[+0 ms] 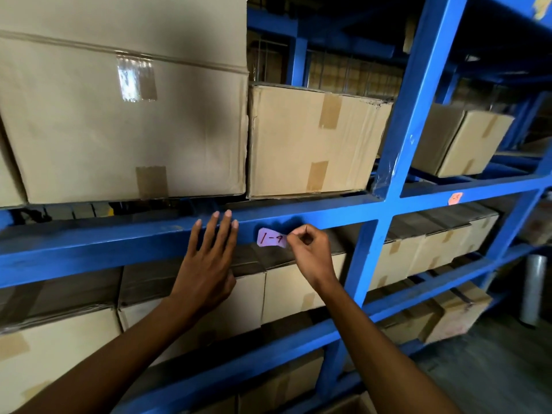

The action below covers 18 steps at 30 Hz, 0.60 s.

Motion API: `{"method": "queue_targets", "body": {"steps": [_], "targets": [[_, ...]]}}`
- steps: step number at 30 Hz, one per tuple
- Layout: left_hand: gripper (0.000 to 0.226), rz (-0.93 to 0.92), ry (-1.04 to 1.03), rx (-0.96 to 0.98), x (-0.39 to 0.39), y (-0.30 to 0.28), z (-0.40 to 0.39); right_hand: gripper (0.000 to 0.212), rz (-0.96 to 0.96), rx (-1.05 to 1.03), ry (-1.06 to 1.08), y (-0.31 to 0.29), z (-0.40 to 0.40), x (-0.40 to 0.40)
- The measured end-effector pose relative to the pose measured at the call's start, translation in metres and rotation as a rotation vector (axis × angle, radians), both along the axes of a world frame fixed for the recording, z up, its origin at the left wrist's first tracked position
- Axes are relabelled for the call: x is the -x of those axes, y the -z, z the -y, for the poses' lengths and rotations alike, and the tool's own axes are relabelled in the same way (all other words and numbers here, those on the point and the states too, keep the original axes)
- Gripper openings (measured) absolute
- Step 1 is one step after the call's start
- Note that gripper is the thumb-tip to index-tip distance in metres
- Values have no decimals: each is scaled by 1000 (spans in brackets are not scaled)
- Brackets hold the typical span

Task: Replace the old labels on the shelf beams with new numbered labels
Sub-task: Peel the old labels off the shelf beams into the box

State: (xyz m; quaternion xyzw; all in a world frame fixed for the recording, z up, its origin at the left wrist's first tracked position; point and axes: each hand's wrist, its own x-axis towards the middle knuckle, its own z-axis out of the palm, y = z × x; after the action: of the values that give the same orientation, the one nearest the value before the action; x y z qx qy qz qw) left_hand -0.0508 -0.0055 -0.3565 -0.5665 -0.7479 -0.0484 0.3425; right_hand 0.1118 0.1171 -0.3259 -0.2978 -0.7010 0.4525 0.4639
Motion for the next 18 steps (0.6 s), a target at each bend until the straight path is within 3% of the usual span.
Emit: {"method": "queue_targets", "body": {"steps": [7,11,18], "targets": [[94,-52,50,38,-17,3,-18,8,-155,162,42,7,-29,-34],[92,-85,75,63,-53,2,-63,18,-218,255,94,27,-59,-67],[87,-105,91,113,-131,8,-169,19,-166,315,167,75,-146,-164]]}}
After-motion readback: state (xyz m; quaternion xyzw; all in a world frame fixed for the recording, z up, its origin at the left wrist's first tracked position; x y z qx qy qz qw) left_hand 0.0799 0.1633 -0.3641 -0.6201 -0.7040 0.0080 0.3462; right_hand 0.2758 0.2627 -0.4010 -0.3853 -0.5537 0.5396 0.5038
